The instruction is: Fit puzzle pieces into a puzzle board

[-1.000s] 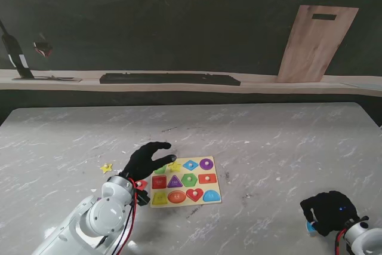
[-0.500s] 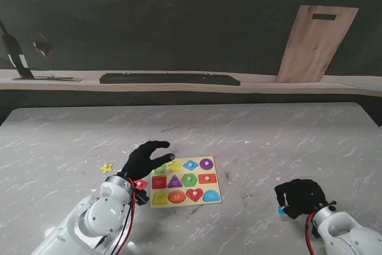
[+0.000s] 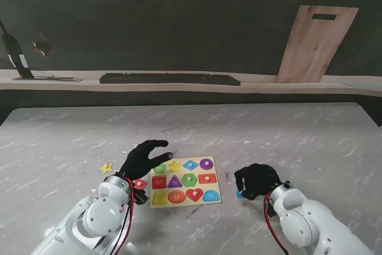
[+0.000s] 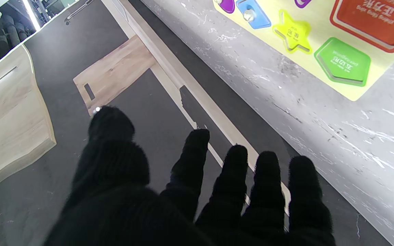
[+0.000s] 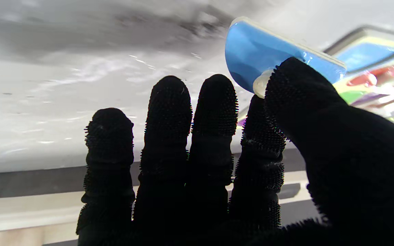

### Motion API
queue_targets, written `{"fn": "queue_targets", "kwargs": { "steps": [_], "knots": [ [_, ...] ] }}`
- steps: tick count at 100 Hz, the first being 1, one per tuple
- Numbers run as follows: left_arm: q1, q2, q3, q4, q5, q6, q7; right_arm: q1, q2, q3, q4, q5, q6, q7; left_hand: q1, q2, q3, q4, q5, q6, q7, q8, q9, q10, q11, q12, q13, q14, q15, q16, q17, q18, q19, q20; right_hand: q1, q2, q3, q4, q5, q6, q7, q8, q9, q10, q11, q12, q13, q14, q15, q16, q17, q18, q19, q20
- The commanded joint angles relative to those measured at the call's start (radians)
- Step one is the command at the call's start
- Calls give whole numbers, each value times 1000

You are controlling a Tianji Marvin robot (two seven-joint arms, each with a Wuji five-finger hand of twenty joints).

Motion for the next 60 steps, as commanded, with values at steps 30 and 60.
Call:
{"fn": "queue_targets", "kwargs": {
  "steps": [30, 60],
  "knots": [
    [12, 0, -10, -14, -4, -8, 5, 136, -42, -171, 70, 84, 37, -26, -10, 23, -24, 31, 15, -20, -3, -5, 7, -8, -15, -10, 19, -10, -26, -5, -10, 98, -10, 10, 51, -4, 30, 29, 42, 2, -2, 26, 51, 54, 19, -6, 26, 9, 31, 7, 10, 25, 48, 20],
    [16, 0, -13, -16, -2, -9, 8, 186, -53, -246, 109, 131, 66, -32, -11, 23, -25, 31, 17, -20, -4, -5, 8, -8, -15, -10, 20, -11, -25, -5, -9, 99, -10, 10, 53, -2, 27, 32, 40, 4, -5, 31, 48, 55, 23, -3, 24, 12, 34, 7, 10, 28, 52, 20]
  ]
}}
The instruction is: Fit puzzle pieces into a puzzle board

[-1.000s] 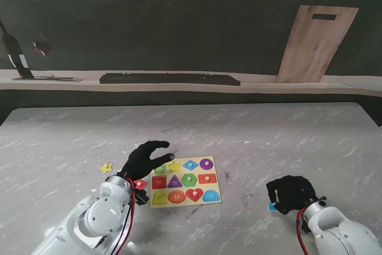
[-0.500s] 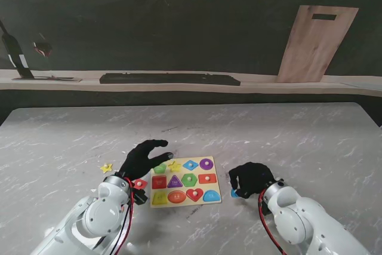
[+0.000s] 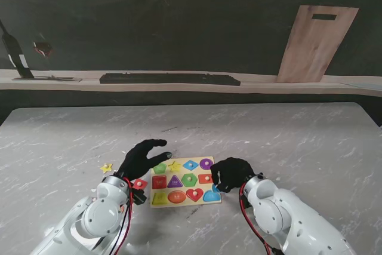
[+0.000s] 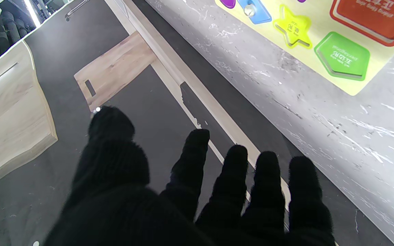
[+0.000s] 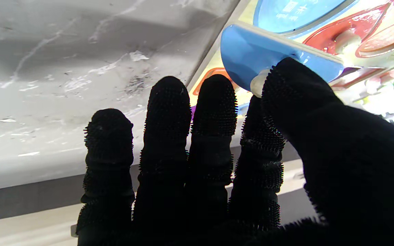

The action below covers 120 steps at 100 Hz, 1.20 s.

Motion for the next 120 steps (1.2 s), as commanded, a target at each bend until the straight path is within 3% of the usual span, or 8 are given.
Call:
{"fn": "queue_targets", "kwargs": {
  "steps": [1, 120],
  "knots": [
    [4, -1, -1, -7, -3, -3, 1, -1, -10, -12, 4, 0, 1, 2, -11, 22, -25, 31, 17, -20, -4, -5, 8, -8, -15, -10, 20, -10, -25, -5, -9, 99, -10, 10, 42, -1, 27, 31, 39, 0, 5, 20, 48, 53, 23, -3, 24, 8, 25, 6, 10, 27, 43, 20],
    [3, -1, -3, -1, -5, -7, 2, -19, -22, -60, -26, 67, 82, 17, -10, 23, -25, 31, 17, -20, -4, -5, 8, -9, -15, -10, 19, -11, -26, -5, -10, 100, -10, 9, 50, -31, 39, 33, 66, 58, 4, 10, 73, 81, 26, -15, 47, 35, 40, 2, 22, 44, 66, 23]
  ]
}}
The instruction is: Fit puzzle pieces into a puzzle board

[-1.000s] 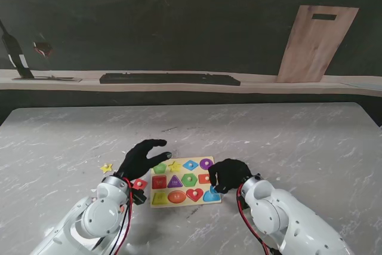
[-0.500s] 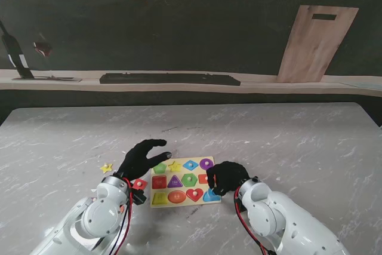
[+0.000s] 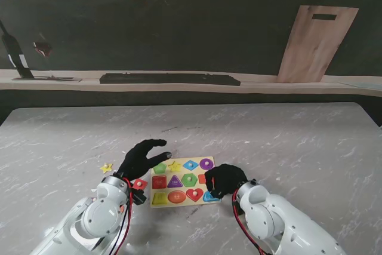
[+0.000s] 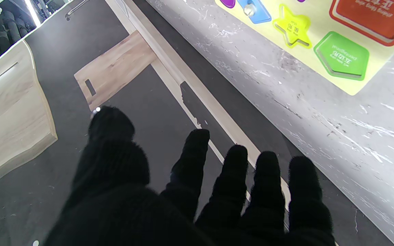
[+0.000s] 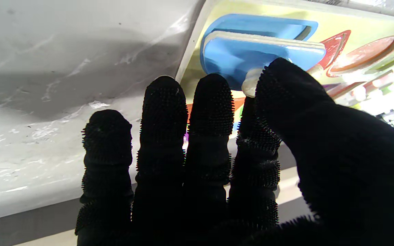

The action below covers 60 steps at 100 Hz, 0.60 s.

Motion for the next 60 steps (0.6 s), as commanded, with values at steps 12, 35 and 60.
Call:
{"fn": "queue_targets", "kwargs": {
  "steps": [12, 35, 60],
  "knots": [
    [3, -1, -2, -3, -5, -3, 1, -15, -10, -9, -23, 13, 33, 9, -10, 23, -24, 31, 16, -21, -5, -5, 9, -6, -15, -10, 20, -10, -26, -5, -10, 99, -10, 9, 26, -33, 40, 32, 57, 27, 4, -5, 65, 63, 12, -6, 39, 14, 26, 0, 13, 37, 48, 24],
    [4, -1, -4, -5, -3, -4, 2, -9, -10, -24, -22, 1, 55, 9, -11, 22, -25, 31, 18, -20, -4, -5, 9, -8, -15, -10, 21, -10, -25, -4, -9, 99, -9, 10, 30, -33, 41, 33, 59, 36, 5, -9, 67, 68, 12, -8, 41, 20, 28, -2, 13, 42, 52, 25],
    [5, 0, -5, -5, -1, -6, 1, 0, -10, -35, -13, -7, 77, 10, -10, 22, -24, 31, 18, -21, -4, -4, 10, -7, -15, -10, 22, -10, -24, -4, -9, 99, -8, 10, 33, -24, 37, 34, 53, 39, 6, -9, 64, 73, 14, -7, 39, 24, 32, -2, 10, 46, 57, 26]
  ]
}}
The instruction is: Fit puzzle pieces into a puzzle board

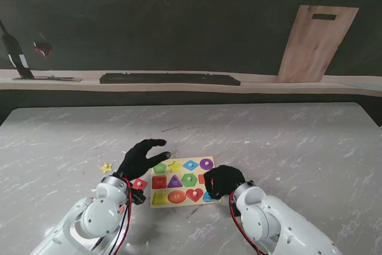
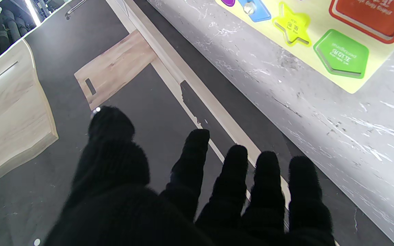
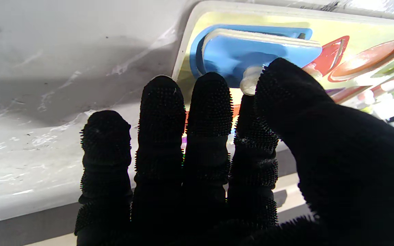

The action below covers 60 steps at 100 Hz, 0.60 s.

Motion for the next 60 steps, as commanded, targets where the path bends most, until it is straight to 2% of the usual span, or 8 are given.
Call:
{"fn": "queue_targets", "kwargs": {
  "steps": [1, 35, 60],
  "knots": [
    [4, 0, -2, -5, -2, -4, 0, -3, -5, -7, 4, -7, 4, 3, -10, 22, -25, 31, 18, -21, -4, -4, 10, -8, -15, -10, 21, -10, -25, -4, -9, 99, -7, 10, 32, -22, 37, 33, 31, 8, 6, -5, 43, 56, 12, -8, 38, 7, 31, -2, 9, 33, 46, 26],
    [5, 0, -2, -6, 0, -5, 1, 8, -3, -26, 22, -29, 10, -3, -10, 22, -25, 31, 17, -21, -3, -4, 9, -8, -15, -10, 20, -10, -25, -4, -9, 99, -7, 10, 30, -7, 31, 36, 22, -3, 8, 3, 33, 53, 17, -3, 36, 5, 36, -1, 10, 32, 51, 27],
    [7, 0, -3, -7, 2, -4, 2, 18, 4, -42, 37, -58, -16, -2, -10, 22, -25, 31, 17, -20, -3, -4, 9, -8, -15, -10, 20, -11, -25, -5, -10, 99, -9, 9, 20, 17, 19, 42, -8, -51, 7, 33, 11, 39, 29, 8, 23, -11, 45, 4, 7, 24, 52, 26]
  ]
}}
